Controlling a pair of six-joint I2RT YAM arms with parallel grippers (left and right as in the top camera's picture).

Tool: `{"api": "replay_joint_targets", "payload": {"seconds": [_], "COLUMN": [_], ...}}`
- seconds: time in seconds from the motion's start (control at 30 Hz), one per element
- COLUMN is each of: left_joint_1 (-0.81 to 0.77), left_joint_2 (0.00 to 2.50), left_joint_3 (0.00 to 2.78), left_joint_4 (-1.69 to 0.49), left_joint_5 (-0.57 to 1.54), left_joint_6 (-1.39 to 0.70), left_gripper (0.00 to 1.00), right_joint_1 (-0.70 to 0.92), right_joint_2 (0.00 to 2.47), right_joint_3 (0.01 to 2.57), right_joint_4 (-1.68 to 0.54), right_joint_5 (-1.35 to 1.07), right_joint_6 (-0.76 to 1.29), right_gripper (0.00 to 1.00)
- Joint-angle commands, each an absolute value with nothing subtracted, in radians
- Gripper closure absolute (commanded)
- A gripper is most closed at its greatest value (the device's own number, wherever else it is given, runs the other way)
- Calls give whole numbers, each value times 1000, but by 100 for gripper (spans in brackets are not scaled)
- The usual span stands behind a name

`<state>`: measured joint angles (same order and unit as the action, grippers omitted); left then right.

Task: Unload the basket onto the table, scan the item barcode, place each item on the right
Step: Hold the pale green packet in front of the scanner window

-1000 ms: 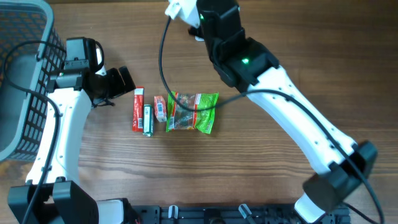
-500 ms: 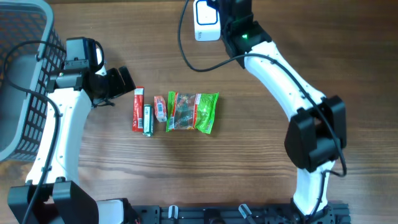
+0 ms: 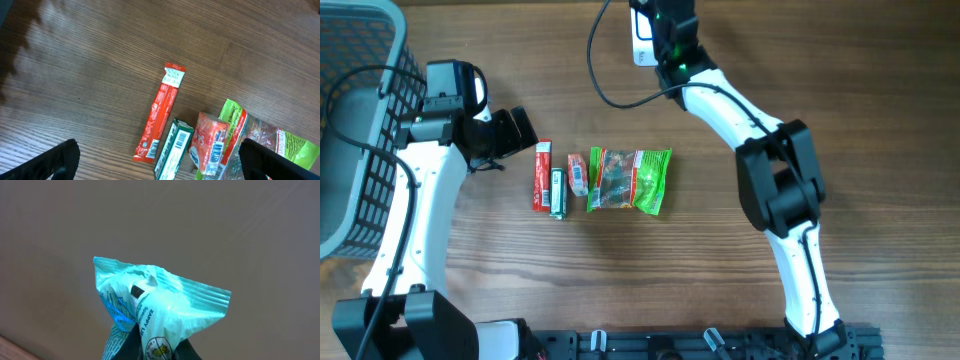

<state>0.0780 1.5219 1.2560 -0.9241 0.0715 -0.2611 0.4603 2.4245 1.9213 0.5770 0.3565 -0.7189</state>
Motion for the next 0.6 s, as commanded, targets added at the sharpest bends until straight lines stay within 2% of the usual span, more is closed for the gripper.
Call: {"api": "replay_joint_targets", "payload": {"seconds": [0.0,0.3,0.57], "left_joint_1": [81,81,81], "left_joint_2": [1520,1520,1520], "left_joint_3": [1261,1261,1261], "left_joint_4": [-922,-922,-922], "left_joint_5": [62,62,62], "left_joint_6": [-270,-270,-270], "left_gripper": [0,0,0], "right_joint_1": [486,507,511], "right_joint_2": [2483,2587,2588], "right_joint_3": [1945,1945,1945], "right_joint_4": [611,636,654], "right_joint_5": [420,385,374], "right_joint_6": [-734,-1190,-1148], "right_gripper": [96,96,96]}}
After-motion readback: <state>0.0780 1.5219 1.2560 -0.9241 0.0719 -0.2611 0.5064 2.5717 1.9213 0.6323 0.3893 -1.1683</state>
